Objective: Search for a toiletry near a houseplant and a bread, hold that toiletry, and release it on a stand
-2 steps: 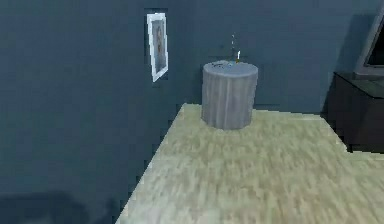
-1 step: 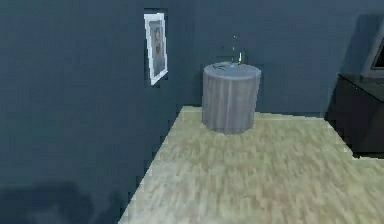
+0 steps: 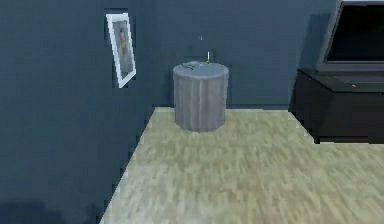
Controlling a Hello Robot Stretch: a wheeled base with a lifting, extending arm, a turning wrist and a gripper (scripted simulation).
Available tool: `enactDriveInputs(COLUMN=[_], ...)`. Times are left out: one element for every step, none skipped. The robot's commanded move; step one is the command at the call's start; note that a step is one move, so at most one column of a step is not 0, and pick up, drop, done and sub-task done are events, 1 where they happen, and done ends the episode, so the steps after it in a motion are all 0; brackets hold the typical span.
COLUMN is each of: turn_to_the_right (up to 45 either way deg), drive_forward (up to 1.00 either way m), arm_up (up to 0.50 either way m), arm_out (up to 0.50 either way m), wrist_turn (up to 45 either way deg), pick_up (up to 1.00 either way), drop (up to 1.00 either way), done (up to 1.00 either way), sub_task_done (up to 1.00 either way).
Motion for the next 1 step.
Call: enactDriveInputs(turn_to_the_right=[0.0], drive_forward=[0.3], arm_up=[0.0], arm_out=[0.0], wrist_turn=[0.0], pick_up=[0.0], drop=[0.0], done=[0.0], sub_task_done=[0.0])
